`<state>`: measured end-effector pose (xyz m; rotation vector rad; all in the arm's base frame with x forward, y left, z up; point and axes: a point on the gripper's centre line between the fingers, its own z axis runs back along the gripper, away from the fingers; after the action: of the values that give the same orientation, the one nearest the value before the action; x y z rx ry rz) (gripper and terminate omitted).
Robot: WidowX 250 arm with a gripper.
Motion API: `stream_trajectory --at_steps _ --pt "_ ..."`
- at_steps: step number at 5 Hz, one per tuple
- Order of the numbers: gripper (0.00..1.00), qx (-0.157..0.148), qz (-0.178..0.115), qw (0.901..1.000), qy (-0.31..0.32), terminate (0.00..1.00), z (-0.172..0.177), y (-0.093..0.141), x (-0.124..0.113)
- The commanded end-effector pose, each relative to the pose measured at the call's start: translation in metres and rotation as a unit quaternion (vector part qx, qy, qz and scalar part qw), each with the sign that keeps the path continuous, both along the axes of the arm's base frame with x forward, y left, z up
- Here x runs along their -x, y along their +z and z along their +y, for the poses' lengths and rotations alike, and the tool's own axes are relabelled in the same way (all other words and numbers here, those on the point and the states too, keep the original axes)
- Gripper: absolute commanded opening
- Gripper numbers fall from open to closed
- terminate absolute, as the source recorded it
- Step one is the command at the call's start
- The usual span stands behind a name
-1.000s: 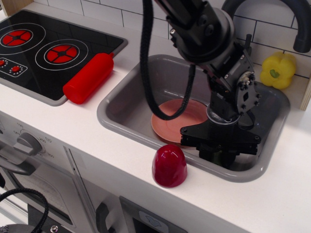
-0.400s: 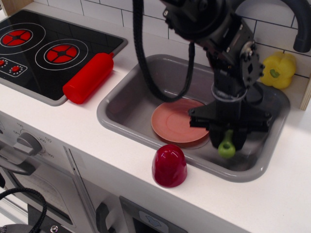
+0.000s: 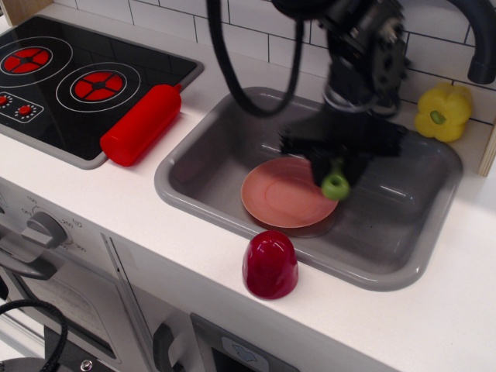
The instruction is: Put spatula on plate sink
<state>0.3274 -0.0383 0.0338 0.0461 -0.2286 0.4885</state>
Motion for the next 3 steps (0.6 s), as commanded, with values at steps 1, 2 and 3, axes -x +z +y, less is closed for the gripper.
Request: stream_trajectory --at_steps 1,2,3 --pt "0.0 0.003 0.005 1.0 0.002 0.0 0.03 0.009 -0.008" --pt "0.0 0.004 0.016 0.9998 0.006 0.0 0.031 0.002 -0.015" --pt "0.0 -0.008 0.024 0.9991 -0.033 0.0 0.025 -0.008 -0.011"
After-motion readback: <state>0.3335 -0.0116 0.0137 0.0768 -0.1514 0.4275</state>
